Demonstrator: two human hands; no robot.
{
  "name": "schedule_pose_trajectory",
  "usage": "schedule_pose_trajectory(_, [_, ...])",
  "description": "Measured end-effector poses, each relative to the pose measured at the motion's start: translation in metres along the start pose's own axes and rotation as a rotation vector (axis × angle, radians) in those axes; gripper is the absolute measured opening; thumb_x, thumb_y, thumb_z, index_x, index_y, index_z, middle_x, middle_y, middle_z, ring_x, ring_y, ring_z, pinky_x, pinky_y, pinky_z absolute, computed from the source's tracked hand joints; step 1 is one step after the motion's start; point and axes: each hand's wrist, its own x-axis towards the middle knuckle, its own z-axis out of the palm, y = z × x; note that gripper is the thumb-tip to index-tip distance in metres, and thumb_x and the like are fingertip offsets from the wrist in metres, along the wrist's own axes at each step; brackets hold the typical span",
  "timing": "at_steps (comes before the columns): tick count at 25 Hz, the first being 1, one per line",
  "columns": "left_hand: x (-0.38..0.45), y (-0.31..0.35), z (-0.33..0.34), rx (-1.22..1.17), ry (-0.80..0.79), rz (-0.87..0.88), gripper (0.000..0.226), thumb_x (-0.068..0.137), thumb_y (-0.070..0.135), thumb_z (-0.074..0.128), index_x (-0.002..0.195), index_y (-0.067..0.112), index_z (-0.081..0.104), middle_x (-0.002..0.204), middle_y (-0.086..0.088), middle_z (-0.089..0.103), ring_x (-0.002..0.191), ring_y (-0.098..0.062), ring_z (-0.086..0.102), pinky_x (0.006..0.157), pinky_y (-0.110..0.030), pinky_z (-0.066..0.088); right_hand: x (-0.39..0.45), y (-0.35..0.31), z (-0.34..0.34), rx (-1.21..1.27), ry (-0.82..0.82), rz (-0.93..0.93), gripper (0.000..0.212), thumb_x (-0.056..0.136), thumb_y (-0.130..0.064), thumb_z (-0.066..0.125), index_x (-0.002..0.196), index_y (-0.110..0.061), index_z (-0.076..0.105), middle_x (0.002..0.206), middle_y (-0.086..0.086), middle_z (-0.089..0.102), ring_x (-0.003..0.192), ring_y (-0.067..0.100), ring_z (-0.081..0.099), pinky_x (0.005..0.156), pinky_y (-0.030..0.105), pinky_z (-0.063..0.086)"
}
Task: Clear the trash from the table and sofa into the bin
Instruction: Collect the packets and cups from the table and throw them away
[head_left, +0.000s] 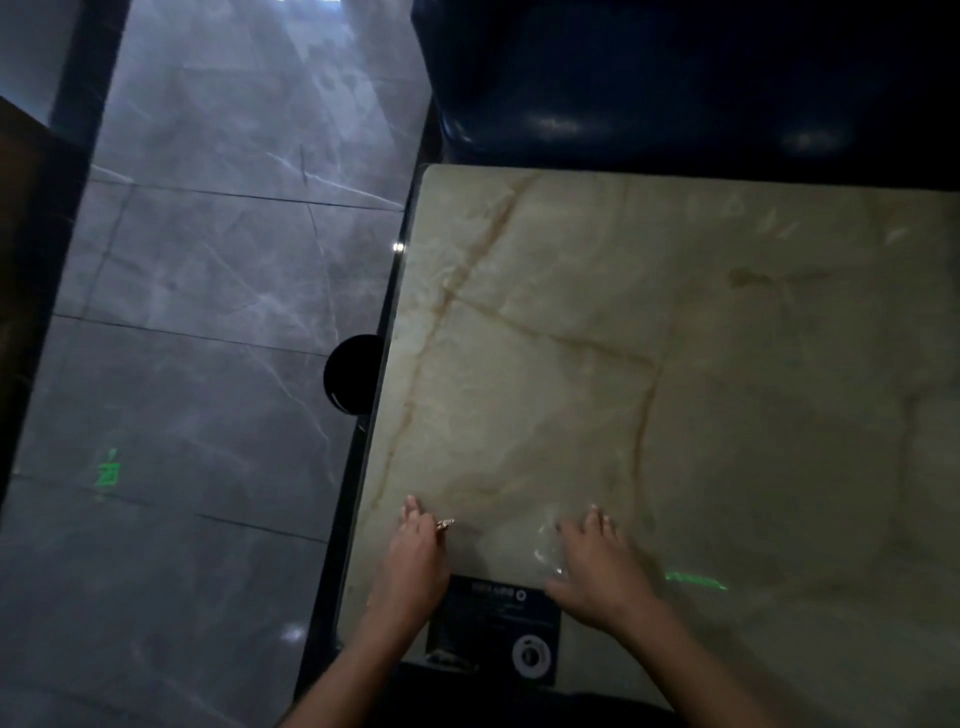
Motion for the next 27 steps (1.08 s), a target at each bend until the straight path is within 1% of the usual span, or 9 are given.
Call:
schedule_pose_trajectory(5, [0.002, -0.006, -0.013, 0.095, -0.075, 0.084, 0.023, 0.097, 0.015, 0.036, 0.113, 0.005, 0.049, 0.157, -0.029, 0.017, 0.146, -0.035, 0.025, 0.113, -0.039, 0.032, 0.034, -0.061, -0.012, 0.062, 0.165, -0.023, 0.077, 0.079, -0.053, 0.059, 0.145, -0.022, 0.034, 0.163, 0.010, 0.021, 0.150, 0.025, 0.020, 0.121, 0.049, 0.010])
schedule_pose_trajectory(8, [0.004, -0.027, -0.020, 0.168, -0.139, 0.239, 0.033, 0.095, 0.016, 0.038, 0.125, 0.004, 0.046, 0.158, -0.028, 0.012, 0.147, -0.035, 0.023, 0.115, -0.040, 0.030, 0.061, -0.112, -0.011, 0.094, 0.194, 0.022, 0.074, 0.075, -0.057, 0.058, 0.137, -0.021, 0.041, 0.156, 0.010, 0.036, 0.146, 0.024, 0.030, 0.119, 0.049, 0.017])
schedule_pose_trajectory(11, [0.010, -0.057, -0.040, 0.228, -0.310, 0.455, 0.040, 0.095, 0.020, 0.041, 0.131, 0.003, 0.042, 0.159, -0.027, 0.011, 0.148, -0.035, 0.019, 0.117, -0.042, 0.028, 0.089, -0.164, -0.003, 0.107, 0.214, 0.130, 0.072, 0.071, -0.061, 0.055, 0.130, -0.021, 0.046, 0.145, 0.016, 0.047, 0.138, 0.030, 0.040, 0.116, 0.051, 0.021])
schedule_pose_trajectory(13, [0.023, -0.077, -0.064, 0.307, -0.369, 0.603, 0.040, 0.095, 0.019, 0.044, 0.131, 0.003, 0.041, 0.157, -0.023, 0.022, 0.144, -0.034, 0.029, 0.112, -0.044, 0.034, 0.099, -0.187, 0.001, 0.054, 0.255, 0.212, 0.070, 0.071, -0.061, 0.052, 0.128, -0.021, 0.048, 0.138, 0.021, 0.052, 0.130, 0.035, 0.046, 0.115, 0.052, 0.023])
schedule_pose_trajectory(16, [0.050, -0.095, -0.111, 0.403, -0.354, 0.695, 0.037, 0.091, 0.020, 0.051, 0.125, 0.007, 0.047, 0.140, -0.015, 0.044, 0.123, -0.036, 0.053, 0.097, -0.047, 0.046, 0.096, -0.196, -0.007, 0.102, 0.232, 0.324, 0.070, 0.072, -0.060, 0.055, 0.130, -0.021, 0.048, 0.136, 0.016, 0.054, 0.128, 0.033, 0.048, 0.114, 0.054, 0.023])
schedule_pose_trajectory(19, [0.086, -0.103, -0.141, 0.525, -0.304, 0.760, 0.046, 0.093, 0.016, 0.049, 0.136, 0.005, 0.040, 0.156, -0.017, 0.026, 0.143, -0.032, 0.031, 0.111, -0.048, 0.035, 0.080, -0.201, -0.006, 0.325, 0.323, 0.407, 0.069, 0.072, -0.059, 0.064, 0.127, -0.021, 0.049, 0.133, 0.005, 0.058, 0.126, 0.027, 0.052, 0.114, 0.052, 0.027])
schedule_pose_trajectory(22, [0.108, -0.094, -0.146, 0.648, -0.312, 0.842, 0.053, 0.096, 0.016, 0.044, 0.146, 0.006, 0.030, 0.163, -0.012, 0.007, 0.151, -0.024, 0.009, 0.119, -0.047, 0.022, 0.066, -0.217, 0.027, 0.442, 0.409, 0.444, 0.065, 0.074, -0.060, 0.065, 0.123, -0.020, 0.050, 0.130, 0.009, 0.060, 0.125, 0.028, 0.053, 0.112, 0.049, 0.031])
schedule_pose_trajectory(25, [0.115, -0.087, -0.144, 0.744, -0.417, 0.823, 0.062, 0.092, 0.017, 0.053, 0.148, 0.007, 0.029, 0.164, -0.009, 0.000, 0.152, -0.022, 0.005, 0.121, -0.047, 0.019, 0.065, -0.232, 0.060, 0.481, 0.287, 0.420, 0.079, 0.080, -0.061, 0.057, 0.140, -0.014, 0.039, 0.156, 0.014, 0.035, 0.146, 0.025, 0.029, 0.119, 0.052, 0.015])
schedule_pose_trajectory(27, [0.118, -0.090, -0.146, 0.773, -0.435, 0.837, 0.065, 0.089, 0.017, 0.058, 0.146, 0.007, 0.030, 0.164, -0.008, 0.000, 0.152, -0.021, 0.005, 0.121, -0.046, 0.020, 0.072, -0.233, 0.066, 0.504, 0.300, 0.416, 0.082, 0.080, -0.062, 0.055, 0.141, -0.012, 0.036, 0.159, 0.015, 0.028, 0.150, 0.026, 0.021, 0.120, 0.052, 0.012])
